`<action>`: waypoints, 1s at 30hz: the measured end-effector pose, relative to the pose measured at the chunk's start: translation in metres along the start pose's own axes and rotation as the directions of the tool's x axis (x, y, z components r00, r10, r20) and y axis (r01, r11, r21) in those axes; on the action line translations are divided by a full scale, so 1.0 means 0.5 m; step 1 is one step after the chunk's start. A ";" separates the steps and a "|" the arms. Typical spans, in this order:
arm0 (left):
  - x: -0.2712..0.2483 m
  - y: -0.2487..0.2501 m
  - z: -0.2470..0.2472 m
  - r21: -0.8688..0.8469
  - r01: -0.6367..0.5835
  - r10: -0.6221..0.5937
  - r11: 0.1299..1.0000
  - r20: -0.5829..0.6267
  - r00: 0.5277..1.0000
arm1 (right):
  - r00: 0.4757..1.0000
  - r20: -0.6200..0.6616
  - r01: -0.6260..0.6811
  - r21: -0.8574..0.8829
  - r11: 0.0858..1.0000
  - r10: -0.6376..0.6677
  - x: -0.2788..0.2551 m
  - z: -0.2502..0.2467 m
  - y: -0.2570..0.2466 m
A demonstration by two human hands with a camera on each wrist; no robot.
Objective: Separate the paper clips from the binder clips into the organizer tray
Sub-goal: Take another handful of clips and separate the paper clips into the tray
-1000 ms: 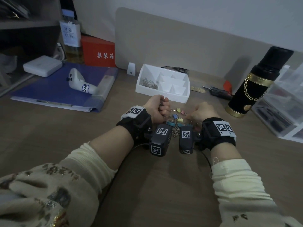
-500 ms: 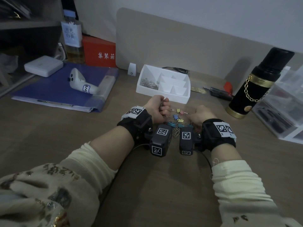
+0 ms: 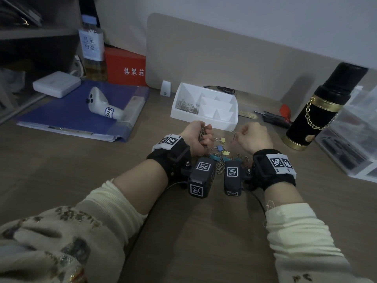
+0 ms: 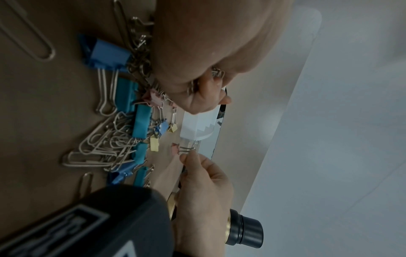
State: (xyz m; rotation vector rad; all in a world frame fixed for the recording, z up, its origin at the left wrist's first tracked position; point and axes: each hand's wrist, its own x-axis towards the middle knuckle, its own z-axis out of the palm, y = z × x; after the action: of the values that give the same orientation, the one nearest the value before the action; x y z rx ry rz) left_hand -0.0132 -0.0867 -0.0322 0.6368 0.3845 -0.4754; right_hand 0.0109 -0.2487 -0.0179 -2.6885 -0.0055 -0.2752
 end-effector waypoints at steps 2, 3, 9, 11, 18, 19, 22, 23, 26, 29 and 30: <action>-0.001 0.000 0.001 0.006 -0.006 0.006 1.000 -0.004 1.000 | 1.000 0.021 0.016 0.001 1.000 -0.016 0.001 0.000 0.001; -0.001 0.000 0.002 0.008 -0.007 0.007 1.000 -0.006 1.000 | 0.999 0.021 0.025 0.002 1.000 -0.025 0.003 0.001 0.003; -0.003 0.000 0.001 0.009 -0.013 0.013 1.000 -0.014 1.000 | 0.997 0.013 0.074 0.036 0.997 -0.075 0.007 0.005 0.005; -0.003 0.000 0.002 0.010 -0.015 0.015 1.000 -0.010 1.000 | 0.997 0.012 0.079 0.042 0.996 -0.080 0.006 0.003 0.003; -0.002 -0.001 0.003 0.003 -0.005 0.005 1.000 -0.027 1.000 | 0.978 -0.091 0.204 0.277 0.939 -0.186 -0.006 -0.002 -0.016; -0.002 -0.001 0.003 0.006 0.003 -0.003 1.000 -0.029 1.000 | 0.972 -0.090 0.236 0.365 0.901 -0.219 -0.011 -0.003 -0.024; -0.004 -0.004 0.006 0.009 0.026 -0.026 1.000 -0.037 0.999 | 0.951 -0.072 0.290 0.548 0.784 -0.301 -0.024 -0.008 -0.045; -0.005 -0.005 0.007 0.013 0.033 -0.032 0.999 -0.040 0.999 | 0.942 -0.062 0.302 0.583 0.754 -0.329 -0.029 -0.009 -0.051; -0.002 -0.007 0.007 0.032 0.041 -0.040 0.999 -0.024 0.999 | 0.915 0.007 0.305 0.643 0.702 -0.404 -0.042 -0.005 -0.066; -0.001 -0.005 0.008 0.024 0.052 -0.052 0.998 0.015 0.999 | 0.923 0.057 0.248 0.665 0.704 -0.379 -0.043 0.008 -0.074; -0.002 -0.003 0.008 0.017 0.057 -0.058 0.998 0.029 0.998 | 0.929 0.049 0.247 0.655 0.714 -0.366 -0.039 0.012 -0.073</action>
State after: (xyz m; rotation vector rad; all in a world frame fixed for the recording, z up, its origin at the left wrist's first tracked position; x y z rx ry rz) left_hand -0.0142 -0.0900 -0.0297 0.6353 0.3716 -0.5429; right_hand -0.0088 -0.2122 -0.0117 -1.9936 -0.5197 -0.1001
